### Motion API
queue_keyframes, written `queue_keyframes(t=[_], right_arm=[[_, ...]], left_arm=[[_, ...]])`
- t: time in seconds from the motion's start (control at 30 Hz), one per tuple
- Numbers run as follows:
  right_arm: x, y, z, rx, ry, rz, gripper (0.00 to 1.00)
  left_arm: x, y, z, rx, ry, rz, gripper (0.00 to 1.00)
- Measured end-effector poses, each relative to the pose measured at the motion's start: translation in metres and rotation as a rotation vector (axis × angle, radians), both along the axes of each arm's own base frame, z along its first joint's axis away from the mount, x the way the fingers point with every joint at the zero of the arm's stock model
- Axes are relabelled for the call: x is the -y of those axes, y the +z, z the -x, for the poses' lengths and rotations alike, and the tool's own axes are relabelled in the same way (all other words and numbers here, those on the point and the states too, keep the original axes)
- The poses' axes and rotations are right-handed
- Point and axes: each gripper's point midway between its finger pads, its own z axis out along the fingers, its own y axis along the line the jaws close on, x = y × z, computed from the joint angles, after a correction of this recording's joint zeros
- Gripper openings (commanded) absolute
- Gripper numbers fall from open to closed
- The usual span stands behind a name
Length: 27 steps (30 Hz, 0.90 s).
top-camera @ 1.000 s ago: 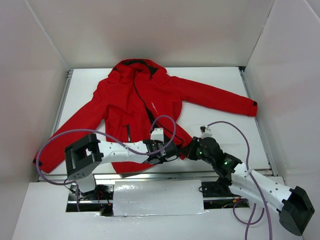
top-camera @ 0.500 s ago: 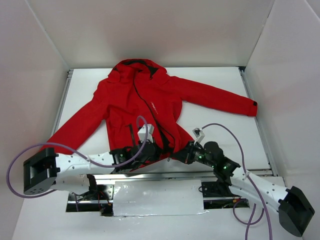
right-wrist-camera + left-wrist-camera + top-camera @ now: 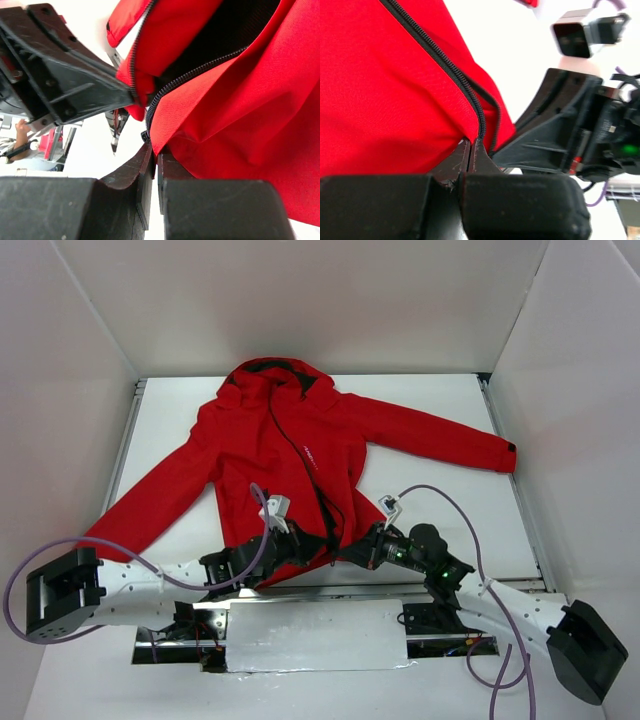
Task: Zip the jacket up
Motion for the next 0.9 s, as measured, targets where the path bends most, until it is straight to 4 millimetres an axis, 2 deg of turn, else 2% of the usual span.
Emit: queue_keyframes(t=[0.23,0.43,0.5,0.9], right_arm=[[-0.002,0.002,-0.002,0.006,0.001,-0.009,0.00],[-0.003,0.002,0.000,0.008,0.015,-0.013,0.00],[-0.004,0.003,0.000,0.009,0.019,-0.015,0.00],[-0.006,0.013,0.002,0.040,0.038,-0.047,0.00]], left_arm=[[-0.001,0.011,0.004,0.033,-0.030,0.046,0.00],[0.001,0.011,0.007,0.032,-0.056,0.049,0.03],[0.002,0.012,0.009,0.033,-0.065,0.050,0.00],[-0.004,0.005,0.015,0.039,-0.085,0.074,0.00]])
